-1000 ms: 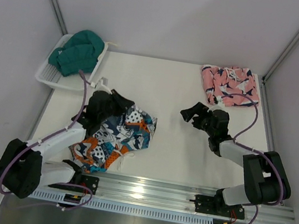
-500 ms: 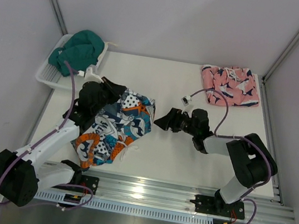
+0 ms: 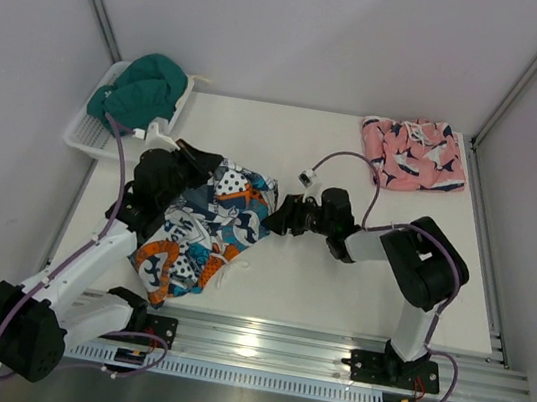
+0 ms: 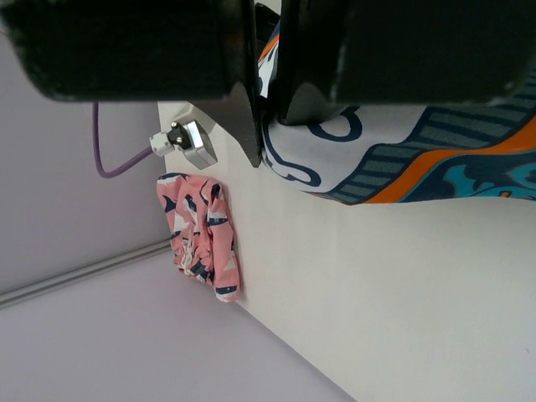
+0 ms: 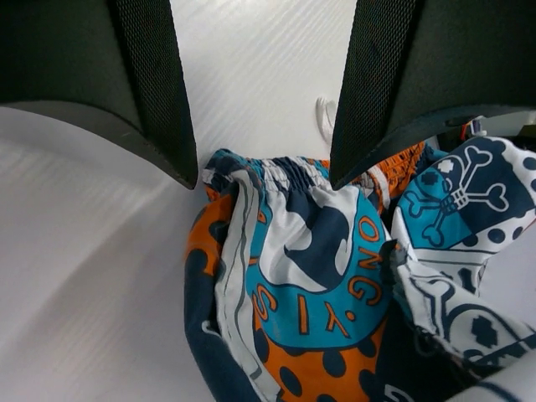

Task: Fold and stack the shorts
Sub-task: Move the shorts to the center of the board, then flatten the shorts out

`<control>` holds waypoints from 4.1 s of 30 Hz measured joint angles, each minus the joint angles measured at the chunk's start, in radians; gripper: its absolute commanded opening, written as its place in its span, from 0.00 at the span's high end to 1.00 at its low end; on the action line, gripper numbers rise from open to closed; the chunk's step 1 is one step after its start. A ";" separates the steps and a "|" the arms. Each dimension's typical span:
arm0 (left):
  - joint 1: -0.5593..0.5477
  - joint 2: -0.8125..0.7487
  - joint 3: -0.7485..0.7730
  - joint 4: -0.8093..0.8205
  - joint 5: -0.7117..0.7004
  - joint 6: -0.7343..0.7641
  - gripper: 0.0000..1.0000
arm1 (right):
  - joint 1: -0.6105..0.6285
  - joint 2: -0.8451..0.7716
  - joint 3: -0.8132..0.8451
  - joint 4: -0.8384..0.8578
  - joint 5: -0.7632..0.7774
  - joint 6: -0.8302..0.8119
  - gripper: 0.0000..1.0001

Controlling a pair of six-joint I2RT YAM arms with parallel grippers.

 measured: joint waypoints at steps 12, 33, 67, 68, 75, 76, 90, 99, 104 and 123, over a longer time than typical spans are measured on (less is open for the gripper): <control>0.015 -0.023 0.000 -0.016 0.016 0.000 0.89 | 0.071 0.059 0.075 -0.109 0.115 -0.053 0.39; 0.166 0.164 -0.007 0.052 0.212 -0.040 0.50 | 0.114 -0.438 -0.063 -0.424 0.427 -0.097 1.00; -0.151 -0.021 -0.296 -0.103 0.232 0.182 0.23 | 0.071 -0.758 -0.171 -0.988 0.472 -0.055 1.00; -0.158 -0.017 -0.306 -0.081 0.231 0.174 0.24 | 0.071 -0.758 -0.176 -0.983 0.469 -0.055 1.00; -0.222 0.101 -0.300 0.115 0.231 0.134 0.29 | 0.070 -0.748 -0.204 -0.958 0.465 -0.054 1.00; -0.231 0.128 -0.298 0.138 0.232 0.129 0.30 | 0.070 -0.747 -0.206 -0.955 0.465 -0.051 1.00; -0.261 0.354 -0.195 0.283 0.197 0.087 0.40 | 0.067 -0.748 -0.215 -0.931 0.462 -0.048 1.00; -0.262 0.465 -0.154 0.334 0.192 0.066 0.54 | 0.056 -0.750 -0.230 -0.920 0.454 -0.048 1.00; -0.262 0.491 -0.154 0.363 0.208 0.047 0.85 | 0.051 -0.750 -0.230 -0.919 0.449 -0.048 1.00; 0.095 0.351 0.454 -0.205 0.394 0.209 1.00 | 0.066 -0.852 -0.219 -1.083 0.461 -0.070 1.00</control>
